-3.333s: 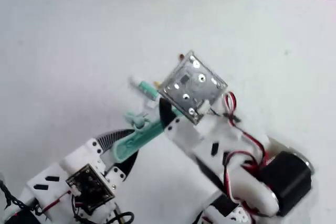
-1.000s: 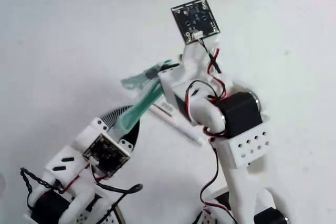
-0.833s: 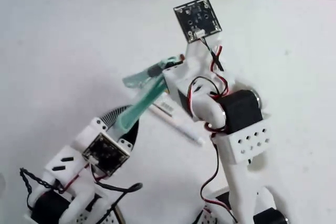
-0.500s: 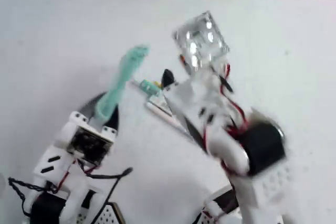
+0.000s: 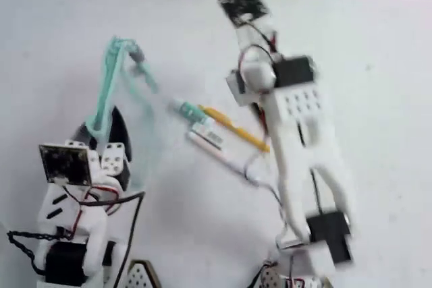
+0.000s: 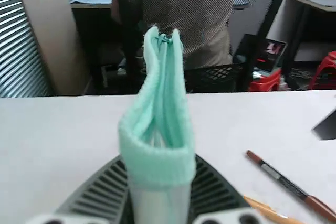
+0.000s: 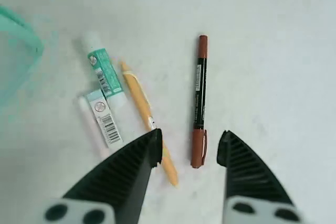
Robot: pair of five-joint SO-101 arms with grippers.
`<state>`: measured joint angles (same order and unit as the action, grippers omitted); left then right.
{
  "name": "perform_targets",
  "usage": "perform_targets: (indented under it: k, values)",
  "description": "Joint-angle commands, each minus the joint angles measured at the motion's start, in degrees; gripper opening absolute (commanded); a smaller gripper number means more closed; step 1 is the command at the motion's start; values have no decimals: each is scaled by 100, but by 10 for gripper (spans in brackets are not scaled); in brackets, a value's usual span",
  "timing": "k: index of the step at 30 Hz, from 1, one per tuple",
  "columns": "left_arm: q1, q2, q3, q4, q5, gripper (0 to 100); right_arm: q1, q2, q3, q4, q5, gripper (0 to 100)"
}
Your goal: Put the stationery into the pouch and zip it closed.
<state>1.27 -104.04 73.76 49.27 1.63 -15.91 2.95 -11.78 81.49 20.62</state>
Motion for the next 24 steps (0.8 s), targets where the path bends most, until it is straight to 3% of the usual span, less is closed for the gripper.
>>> perform_targets:
  k: [1,6,11,15,18,21,24]
  values:
    - [1068,-40,-440,-316,-114,28,338,1235,-976,-207,255,176]
    - [1525,-40,44,-440,-519,25,453,2809,-2031,-198,281,177]
    - [910,-48,281,-589,-536,27,295,3890,-3007,-198,290,177]
    - [813,-48,299,-545,-536,30,268,4646,-3771,-207,290,176]
    - [796,-48,325,-536,-431,94,277,5279,-4229,-189,290,173]
    - [787,-57,316,-334,220,168,233,5736,-4642,-110,290,167]
    - [787,-57,316,-264,308,173,259,6053,-5213,-40,281,45]
